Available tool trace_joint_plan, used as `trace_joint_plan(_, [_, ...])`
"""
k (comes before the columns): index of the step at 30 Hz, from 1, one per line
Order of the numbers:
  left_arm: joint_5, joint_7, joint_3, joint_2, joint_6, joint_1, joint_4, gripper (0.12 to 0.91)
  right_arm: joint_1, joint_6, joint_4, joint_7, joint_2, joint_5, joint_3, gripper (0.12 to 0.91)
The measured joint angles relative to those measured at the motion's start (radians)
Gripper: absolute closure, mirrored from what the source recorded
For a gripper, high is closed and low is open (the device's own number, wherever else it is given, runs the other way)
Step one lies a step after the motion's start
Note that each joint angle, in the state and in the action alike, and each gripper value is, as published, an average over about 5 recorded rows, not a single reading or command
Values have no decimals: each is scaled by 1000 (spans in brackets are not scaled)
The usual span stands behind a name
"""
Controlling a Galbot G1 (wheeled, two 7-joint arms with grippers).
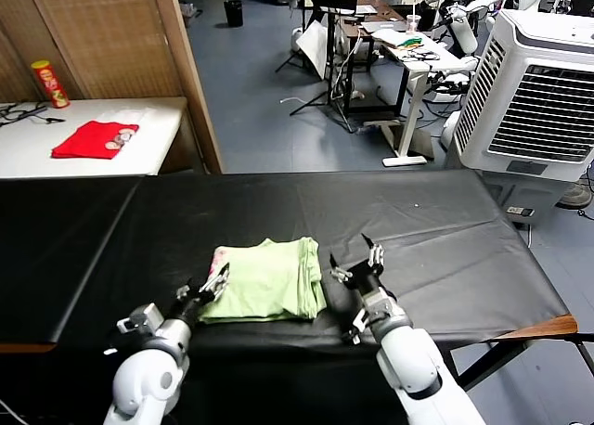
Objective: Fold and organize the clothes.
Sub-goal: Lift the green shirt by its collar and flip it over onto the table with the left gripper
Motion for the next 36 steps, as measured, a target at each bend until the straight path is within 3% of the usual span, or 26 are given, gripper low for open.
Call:
trace_joint_plan(3, [-84, -3, -16, -3, 10, 2, 5, 243, 0, 4, 0, -1, 2, 1, 0, 227])
trace_joint_plan(6, [-138, -12, -25, -9, 17, 2, 12, 339, -3, 8, 1, -3, 3, 1, 0, 227])
trace_joint_plan(14, [-146, -22, -29, -19, 20, 4, 11, 785, -16, 14, 10, -3, 3, -1, 5, 227])
trace_joint_plan(17, [-87, -33, -30, -18, 22, 6, -4, 879, -21, 14, 15, -3, 4, -4, 9, 227])
trace_joint_plan(24, [188, -34, -45, 62, 30, 21, -52, 882, -39, 14, 19, 1, 6, -6, 23, 227])
trace_joint_plan(30, [395, -2, -107, 228, 14, 41, -58, 882, -43, 15, 20, 3, 11, -6, 25, 227])
trace_joint_plan(36, [488, 10, -211, 405, 3, 85, -84, 882, -44, 16, 19, 5, 17, -6, 27, 227])
